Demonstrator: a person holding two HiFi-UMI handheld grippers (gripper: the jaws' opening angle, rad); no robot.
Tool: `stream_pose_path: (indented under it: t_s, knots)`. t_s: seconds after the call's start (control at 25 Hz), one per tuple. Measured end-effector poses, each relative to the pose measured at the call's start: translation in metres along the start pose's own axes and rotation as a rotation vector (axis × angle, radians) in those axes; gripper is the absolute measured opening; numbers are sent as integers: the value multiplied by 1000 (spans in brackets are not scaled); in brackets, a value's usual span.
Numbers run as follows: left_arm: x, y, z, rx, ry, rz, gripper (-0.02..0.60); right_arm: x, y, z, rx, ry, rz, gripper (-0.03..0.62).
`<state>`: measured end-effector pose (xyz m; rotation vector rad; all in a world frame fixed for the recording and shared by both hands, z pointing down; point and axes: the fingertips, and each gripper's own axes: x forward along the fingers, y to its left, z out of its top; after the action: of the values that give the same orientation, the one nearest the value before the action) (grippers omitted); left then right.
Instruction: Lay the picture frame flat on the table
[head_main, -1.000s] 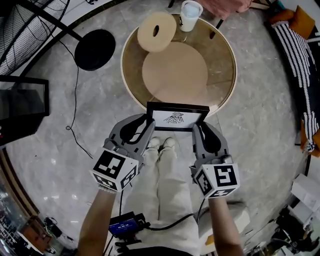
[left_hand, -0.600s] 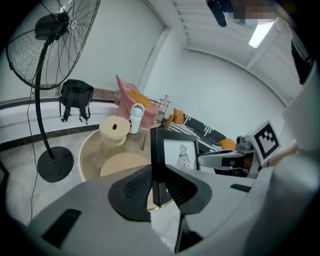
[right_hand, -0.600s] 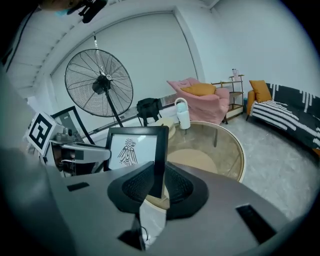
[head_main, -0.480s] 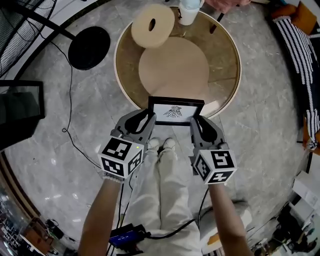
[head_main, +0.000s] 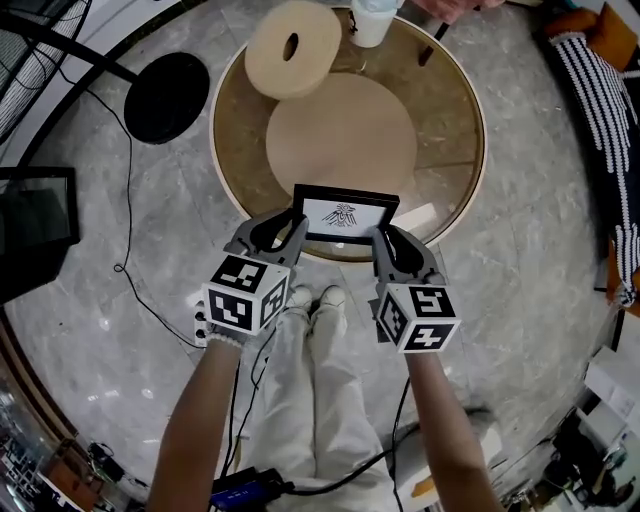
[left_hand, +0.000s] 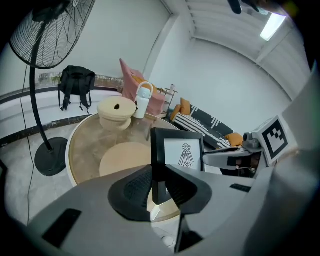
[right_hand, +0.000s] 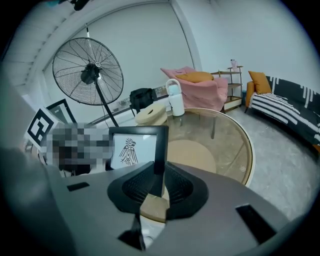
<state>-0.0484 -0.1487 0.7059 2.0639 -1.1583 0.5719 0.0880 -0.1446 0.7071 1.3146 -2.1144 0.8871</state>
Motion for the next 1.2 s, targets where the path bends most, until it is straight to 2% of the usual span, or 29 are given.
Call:
stream_pose_path:
  t_s: [0.72, 0.96, 1.2]
  knots:
    - [63, 37, -19, -2, 100, 64, 97, 64, -26, -14, -33, 66, -19, 84]
    - [76, 42, -13, 60, 94, 110, 100, 75, -32, -10, -29, 59, -24, 84]
    - [82, 46, -16, 82, 87, 157, 98, 84, -35, -12, -84, 69, -48, 66]
